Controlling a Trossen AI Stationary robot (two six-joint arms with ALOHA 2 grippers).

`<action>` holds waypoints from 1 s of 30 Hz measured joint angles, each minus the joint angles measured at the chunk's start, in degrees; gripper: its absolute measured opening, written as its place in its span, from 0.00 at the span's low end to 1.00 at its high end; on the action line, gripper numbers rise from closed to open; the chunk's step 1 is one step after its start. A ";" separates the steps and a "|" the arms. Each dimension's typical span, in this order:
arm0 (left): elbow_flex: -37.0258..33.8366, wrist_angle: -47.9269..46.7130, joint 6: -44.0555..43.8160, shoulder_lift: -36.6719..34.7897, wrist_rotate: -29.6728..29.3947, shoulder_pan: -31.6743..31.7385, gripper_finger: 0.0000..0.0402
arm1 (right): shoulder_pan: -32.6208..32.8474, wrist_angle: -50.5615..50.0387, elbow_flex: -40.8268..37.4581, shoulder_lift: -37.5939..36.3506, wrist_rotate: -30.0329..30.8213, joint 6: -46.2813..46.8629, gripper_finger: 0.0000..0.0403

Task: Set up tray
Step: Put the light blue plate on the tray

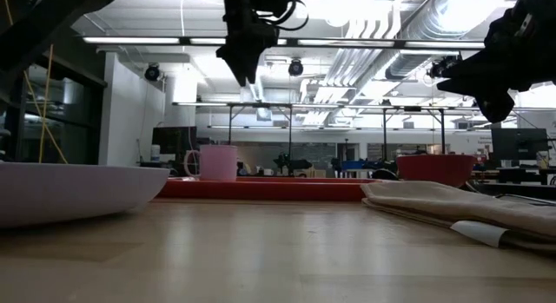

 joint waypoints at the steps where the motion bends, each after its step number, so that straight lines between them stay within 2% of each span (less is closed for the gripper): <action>1: 0.00 0.00 -0.42 0.00 -0.01 0.00 0.59 | 0.00 0.00 0.00 0.00 -0.14 0.02 0.21; 3: 0.00 0.01 -0.92 0.00 0.86 0.00 0.59 | 0.00 0.00 0.00 0.00 -0.20 0.00 0.21; 8: -0.02 0.01 -1.39 0.00 9.61 0.13 0.59 | 0.00 0.00 0.00 0.02 -0.68 0.02 0.21; 10: -0.08 0.01 -1.40 -0.37 11.30 -0.29 0.59 | 0.00 0.00 0.00 0.00 -0.92 0.00 0.21; 20: -0.09 0.01 -6.05 -3.83 9.08 -6.90 0.59 | 0.00 -0.01 0.00 0.00 -0.96 0.00 0.21; 30: -0.09 0.01 -15.50 -8.53 8.07 -14.29 0.59 | 0.00 -0.03 0.00 0.01 -1.29 0.00 0.21</action>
